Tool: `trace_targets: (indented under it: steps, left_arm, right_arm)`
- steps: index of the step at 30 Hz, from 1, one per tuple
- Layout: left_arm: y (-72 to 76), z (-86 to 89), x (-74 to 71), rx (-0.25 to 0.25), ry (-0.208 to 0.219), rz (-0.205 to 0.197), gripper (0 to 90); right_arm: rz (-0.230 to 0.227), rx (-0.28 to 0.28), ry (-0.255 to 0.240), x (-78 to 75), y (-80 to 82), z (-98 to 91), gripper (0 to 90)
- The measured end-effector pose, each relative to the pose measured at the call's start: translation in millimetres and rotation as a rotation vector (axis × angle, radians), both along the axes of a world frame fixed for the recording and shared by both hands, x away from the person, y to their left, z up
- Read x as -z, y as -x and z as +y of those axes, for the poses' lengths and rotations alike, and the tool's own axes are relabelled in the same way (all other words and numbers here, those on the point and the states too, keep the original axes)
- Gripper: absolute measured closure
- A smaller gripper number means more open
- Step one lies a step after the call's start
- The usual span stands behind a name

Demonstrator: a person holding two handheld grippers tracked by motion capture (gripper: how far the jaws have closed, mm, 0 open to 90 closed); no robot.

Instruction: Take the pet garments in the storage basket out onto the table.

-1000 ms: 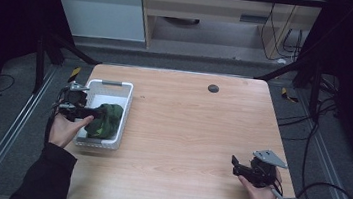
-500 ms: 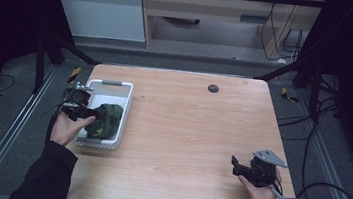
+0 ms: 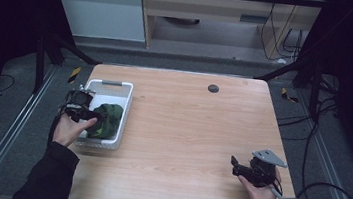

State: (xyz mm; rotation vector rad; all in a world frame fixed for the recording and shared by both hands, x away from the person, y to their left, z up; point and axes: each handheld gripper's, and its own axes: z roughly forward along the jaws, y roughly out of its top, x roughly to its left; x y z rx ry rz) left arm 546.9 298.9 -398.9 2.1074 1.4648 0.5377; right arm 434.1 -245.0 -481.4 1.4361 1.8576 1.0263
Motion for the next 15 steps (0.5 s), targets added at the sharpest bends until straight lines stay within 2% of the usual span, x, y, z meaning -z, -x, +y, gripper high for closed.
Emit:
trace_targets:
  steps: [15]
  left_arm:
    - [-4.7, -5.4, 12.8, -0.008, -0.009, 0.043, 18.8]
  right_arm:
    - [0.002, -0.001, -0.002, 0.0, -0.2, -0.2, 10.6]
